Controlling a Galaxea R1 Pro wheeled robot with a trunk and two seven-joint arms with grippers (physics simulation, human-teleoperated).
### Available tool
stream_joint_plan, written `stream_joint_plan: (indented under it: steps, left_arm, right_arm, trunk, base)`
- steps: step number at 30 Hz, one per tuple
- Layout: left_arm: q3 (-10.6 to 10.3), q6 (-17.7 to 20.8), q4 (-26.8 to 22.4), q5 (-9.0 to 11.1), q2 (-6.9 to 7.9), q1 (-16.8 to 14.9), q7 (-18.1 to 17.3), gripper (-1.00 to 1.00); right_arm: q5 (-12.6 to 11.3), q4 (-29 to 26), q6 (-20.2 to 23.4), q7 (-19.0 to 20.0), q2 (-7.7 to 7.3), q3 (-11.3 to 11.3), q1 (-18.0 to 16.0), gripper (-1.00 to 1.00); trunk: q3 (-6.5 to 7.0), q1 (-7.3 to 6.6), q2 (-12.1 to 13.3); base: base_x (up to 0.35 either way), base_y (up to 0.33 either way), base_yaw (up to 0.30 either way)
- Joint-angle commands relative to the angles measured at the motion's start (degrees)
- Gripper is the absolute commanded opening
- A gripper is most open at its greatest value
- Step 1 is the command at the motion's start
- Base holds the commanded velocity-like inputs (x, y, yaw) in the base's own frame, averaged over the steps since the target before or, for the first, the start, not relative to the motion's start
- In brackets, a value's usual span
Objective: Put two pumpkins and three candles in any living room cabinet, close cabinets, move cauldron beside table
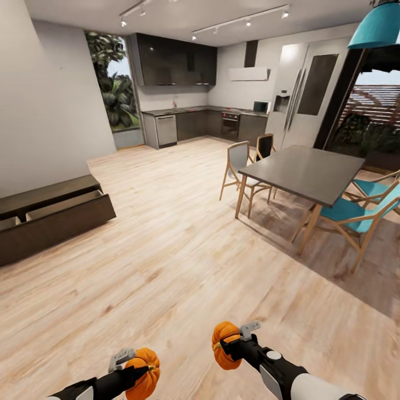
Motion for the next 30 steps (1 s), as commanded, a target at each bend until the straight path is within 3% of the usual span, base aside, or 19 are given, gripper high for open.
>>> stream_joint_plan:
  steps: [1,30]
  left_arm:
    - [0.18,0.00,-0.02,0.04,-0.04,0.00,-0.01,-1.00]
    - [0.15,0.00,-0.02,0.04,-0.18,0.00,-0.01,-1.00]
  right_arm:
    - [0.01,-0.03,0.02,0.01,-0.06,-0.12,-0.01,-1.00]
    - [-0.06,-0.03,-0.01,-0.06,0.00,-0.11,-0.01,-1.00]
  trunk:
    - [0.19,-0.23,0.41]
    - [5.40,-6.60,12.05]
  base:
    - [0.000,0.000,0.288]
    - [0.000,0.000,0.288]
